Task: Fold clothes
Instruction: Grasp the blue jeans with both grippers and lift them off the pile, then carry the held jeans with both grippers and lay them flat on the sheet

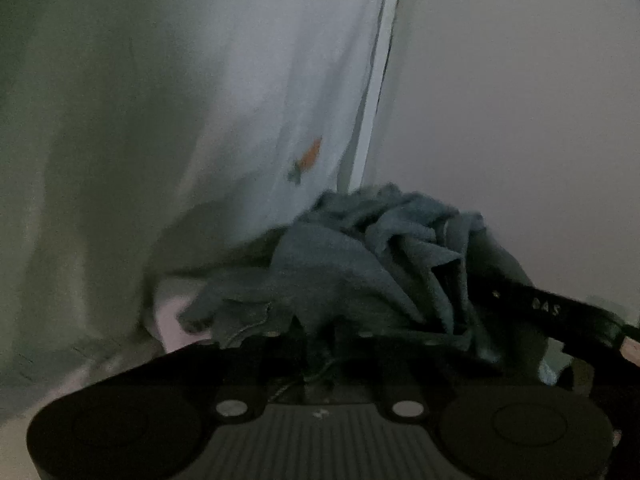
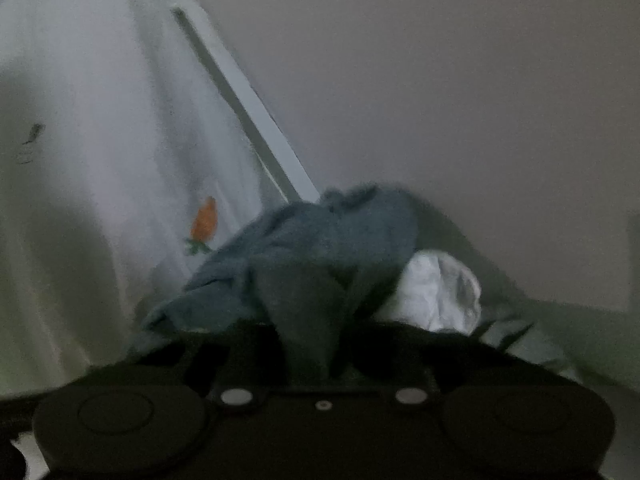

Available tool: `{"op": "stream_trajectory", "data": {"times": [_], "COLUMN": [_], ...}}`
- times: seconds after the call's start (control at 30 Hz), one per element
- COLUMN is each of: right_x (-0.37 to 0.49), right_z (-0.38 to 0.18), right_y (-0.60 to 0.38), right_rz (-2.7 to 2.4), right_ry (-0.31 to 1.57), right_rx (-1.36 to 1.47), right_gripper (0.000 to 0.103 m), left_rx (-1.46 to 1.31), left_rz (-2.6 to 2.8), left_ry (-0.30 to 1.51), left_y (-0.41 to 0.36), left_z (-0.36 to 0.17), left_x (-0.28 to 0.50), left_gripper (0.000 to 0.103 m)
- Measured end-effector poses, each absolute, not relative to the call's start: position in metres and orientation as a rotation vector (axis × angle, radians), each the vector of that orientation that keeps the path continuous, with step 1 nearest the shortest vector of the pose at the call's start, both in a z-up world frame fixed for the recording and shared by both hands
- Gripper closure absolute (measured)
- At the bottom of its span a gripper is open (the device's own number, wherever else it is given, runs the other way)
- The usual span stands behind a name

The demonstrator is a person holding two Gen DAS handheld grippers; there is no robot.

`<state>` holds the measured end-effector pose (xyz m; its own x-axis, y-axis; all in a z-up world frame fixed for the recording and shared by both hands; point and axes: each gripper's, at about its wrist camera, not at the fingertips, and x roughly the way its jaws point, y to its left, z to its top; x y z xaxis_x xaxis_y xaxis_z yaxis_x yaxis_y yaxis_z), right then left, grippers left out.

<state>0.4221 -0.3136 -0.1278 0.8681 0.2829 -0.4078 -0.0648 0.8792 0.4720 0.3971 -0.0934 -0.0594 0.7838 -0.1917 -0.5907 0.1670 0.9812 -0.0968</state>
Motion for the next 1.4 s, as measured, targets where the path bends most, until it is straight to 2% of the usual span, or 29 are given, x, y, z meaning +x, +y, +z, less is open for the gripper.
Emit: {"op": "stream_trajectory", "data": {"times": [0.27,0.53,0.8,0.93,1.07,1.27,1.33,1.4], "right_x": [0.309,0.214,0.140,0.099,0.055,0.036,0.030,0.028], "right_z": [-0.047,-0.032,-0.048,-0.056,-0.049,-0.032,-0.035,-0.042], "right_y": [-0.281,-0.260,-0.175,-0.125,-0.081,-0.051,-0.049,-0.043], "right_rz": [0.403,0.634,0.822,0.935,1.049,1.055,1.012,0.939], "right_ry": [0.331,0.414,0.621,0.727,0.739,0.740,0.751,0.773], "right_rx": [0.441,0.486,0.397,0.334,0.283,0.277,0.278,0.224], "right_gripper": [0.089,0.089,0.089,0.089,0.089,0.089,0.087,0.084], "left_rx": [-0.129,-0.238,-0.382,-0.437,-0.468,-0.514,-0.528,-0.531], "left_rz": [-0.151,0.009,0.315,0.475,0.559,0.686,0.713,0.720], "left_ry": [0.522,0.500,0.640,0.646,0.639,0.628,0.655,0.713], "left_y": [-0.075,-0.018,0.061,0.105,0.137,0.184,0.191,0.195], "left_z": [0.000,0.023,-0.022,-0.032,-0.030,-0.026,-0.031,-0.043], "left_x": [0.301,0.146,-0.008,-0.070,-0.121,-0.198,-0.209,-0.219], "left_gripper": [0.092,0.093,0.093,0.093,0.093,0.092,0.091,0.084]}}
